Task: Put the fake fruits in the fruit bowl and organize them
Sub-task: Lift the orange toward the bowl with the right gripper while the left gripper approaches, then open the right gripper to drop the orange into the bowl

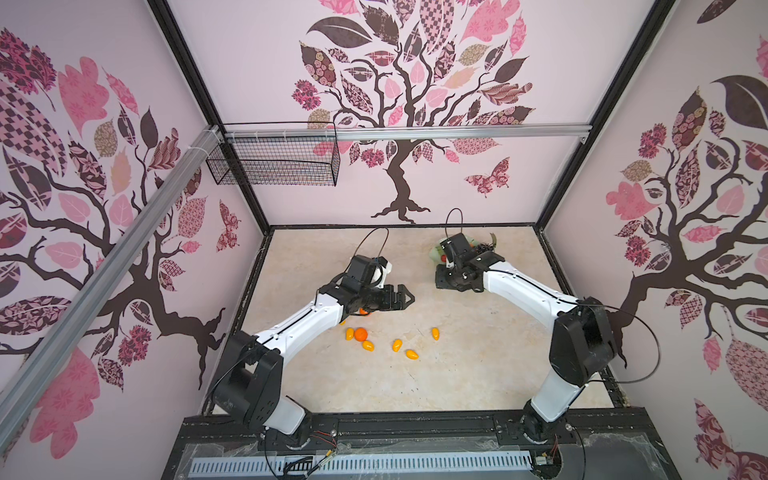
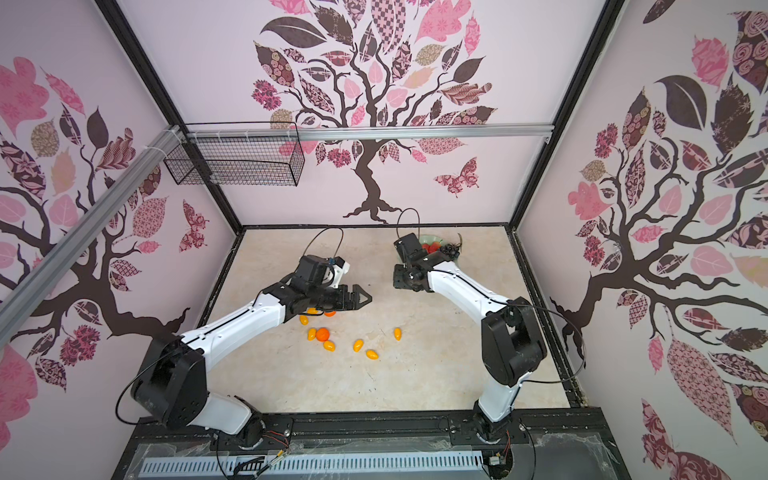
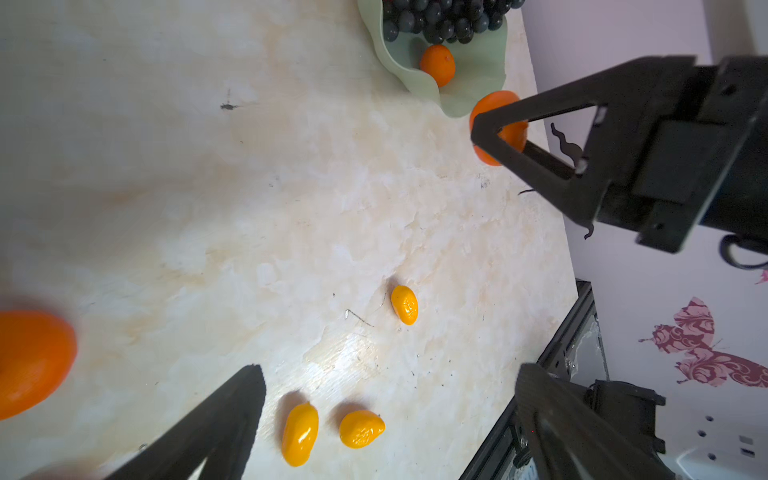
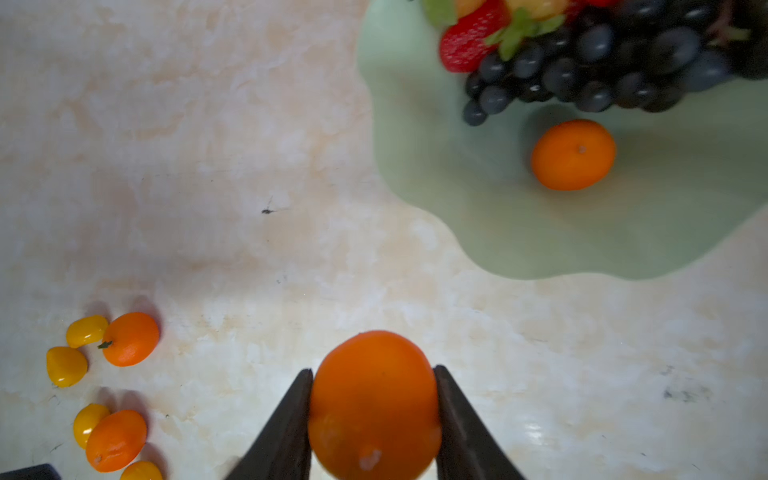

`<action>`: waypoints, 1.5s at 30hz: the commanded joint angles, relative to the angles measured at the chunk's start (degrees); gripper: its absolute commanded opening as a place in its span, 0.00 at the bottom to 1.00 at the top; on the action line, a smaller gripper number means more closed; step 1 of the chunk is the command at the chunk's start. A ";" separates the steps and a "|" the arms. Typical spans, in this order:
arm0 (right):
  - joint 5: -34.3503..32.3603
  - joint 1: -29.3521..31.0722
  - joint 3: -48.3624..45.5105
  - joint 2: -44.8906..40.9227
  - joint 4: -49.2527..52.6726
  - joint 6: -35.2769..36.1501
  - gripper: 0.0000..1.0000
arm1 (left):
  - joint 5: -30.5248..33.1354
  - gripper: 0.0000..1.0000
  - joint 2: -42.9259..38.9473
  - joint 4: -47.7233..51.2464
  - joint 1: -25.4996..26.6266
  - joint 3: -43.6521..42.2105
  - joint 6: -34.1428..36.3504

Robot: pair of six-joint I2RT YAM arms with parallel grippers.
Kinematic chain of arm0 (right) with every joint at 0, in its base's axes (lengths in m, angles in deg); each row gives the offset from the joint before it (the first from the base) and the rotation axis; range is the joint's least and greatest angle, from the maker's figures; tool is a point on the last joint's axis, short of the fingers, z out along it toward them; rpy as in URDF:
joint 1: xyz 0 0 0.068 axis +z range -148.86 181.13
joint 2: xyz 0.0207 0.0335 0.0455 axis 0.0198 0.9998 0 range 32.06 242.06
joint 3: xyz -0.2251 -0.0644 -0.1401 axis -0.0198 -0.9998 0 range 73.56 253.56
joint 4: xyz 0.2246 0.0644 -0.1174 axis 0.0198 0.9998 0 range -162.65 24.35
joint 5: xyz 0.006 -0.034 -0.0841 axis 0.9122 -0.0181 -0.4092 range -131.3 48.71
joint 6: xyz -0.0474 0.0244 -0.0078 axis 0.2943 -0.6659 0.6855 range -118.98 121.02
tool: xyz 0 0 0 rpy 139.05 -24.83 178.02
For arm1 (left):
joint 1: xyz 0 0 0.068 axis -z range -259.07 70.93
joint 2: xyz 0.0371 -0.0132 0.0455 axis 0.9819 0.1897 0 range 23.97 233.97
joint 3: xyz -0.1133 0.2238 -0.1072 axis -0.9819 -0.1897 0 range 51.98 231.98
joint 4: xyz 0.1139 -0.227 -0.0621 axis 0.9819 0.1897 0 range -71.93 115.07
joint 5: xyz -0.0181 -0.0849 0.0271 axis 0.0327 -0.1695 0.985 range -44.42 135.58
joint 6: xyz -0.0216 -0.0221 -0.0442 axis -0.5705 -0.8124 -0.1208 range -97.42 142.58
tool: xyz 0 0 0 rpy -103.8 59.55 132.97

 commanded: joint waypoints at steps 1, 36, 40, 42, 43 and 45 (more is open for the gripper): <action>0.51 -3.57 -2.13 -3.32 0.65 1.07 0.44 | 3.05 0.99 2.77 -2.04 2.42 5.65 -1.06; -2.40 -12.08 19.39 25.83 2.18 6.06 0.43 | -1.01 0.99 22.59 -13.02 -0.56 20.73 -11.85; -2.24 -12.06 20.65 28.00 2.86 5.98 0.44 | 0.29 0.99 22.00 -12.34 -1.00 20.64 -11.54; -1.77 -12.08 21.15 28.53 3.05 5.67 0.45 | 1.49 0.99 21.74 -12.18 -1.00 20.26 -11.24; -1.79 -12.08 21.25 28.54 3.04 5.63 0.46 | 1.82 0.99 21.72 -12.10 -0.96 20.17 -11.24; -1.70 -12.08 21.39 28.50 2.88 5.45 0.50 | 1.89 0.99 21.64 -12.02 -1.08 20.20 -11.56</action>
